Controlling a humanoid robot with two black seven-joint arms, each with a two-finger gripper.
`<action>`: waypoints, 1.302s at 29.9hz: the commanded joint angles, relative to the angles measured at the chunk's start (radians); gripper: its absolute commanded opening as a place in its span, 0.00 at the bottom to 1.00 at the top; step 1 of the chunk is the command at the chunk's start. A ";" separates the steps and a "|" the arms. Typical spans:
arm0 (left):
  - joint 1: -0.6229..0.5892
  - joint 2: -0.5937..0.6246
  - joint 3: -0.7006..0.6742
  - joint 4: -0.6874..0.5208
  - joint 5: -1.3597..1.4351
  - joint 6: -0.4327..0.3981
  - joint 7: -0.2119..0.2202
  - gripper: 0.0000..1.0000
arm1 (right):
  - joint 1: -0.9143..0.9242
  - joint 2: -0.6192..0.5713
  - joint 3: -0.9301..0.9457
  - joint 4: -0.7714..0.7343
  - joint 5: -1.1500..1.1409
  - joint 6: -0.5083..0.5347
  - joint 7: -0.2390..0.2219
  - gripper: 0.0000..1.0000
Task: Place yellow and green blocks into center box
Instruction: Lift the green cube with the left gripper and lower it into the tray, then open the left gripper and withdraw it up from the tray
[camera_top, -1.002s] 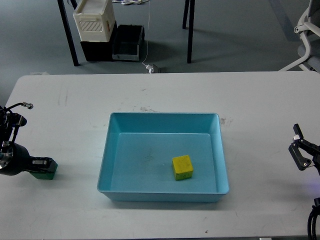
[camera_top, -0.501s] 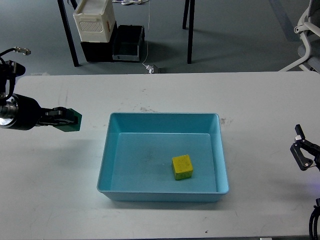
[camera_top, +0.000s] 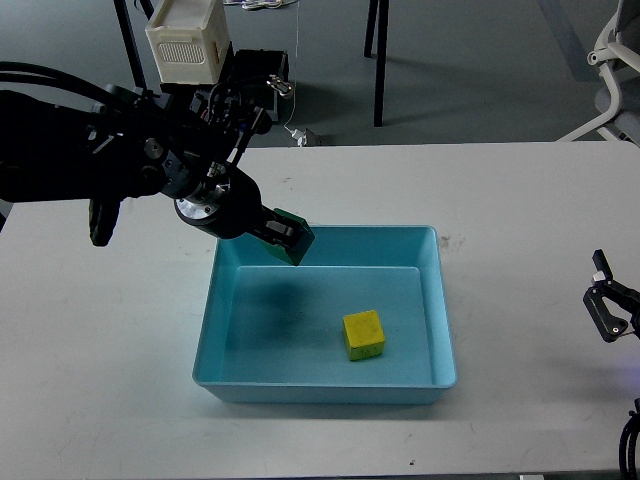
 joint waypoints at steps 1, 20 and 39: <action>-0.005 -0.085 0.026 0.007 -0.001 0.000 0.000 0.03 | 0.000 0.000 0.004 -0.002 0.000 0.001 0.000 1.00; -0.003 -0.131 0.042 0.012 -0.117 0.000 -0.074 1.00 | 0.009 -0.001 0.000 -0.002 -0.003 0.004 0.000 1.00; 0.055 0.257 -0.468 0.033 -0.191 0.000 -0.098 1.00 | 0.046 -0.020 0.009 0.005 -0.005 0.002 -0.002 1.00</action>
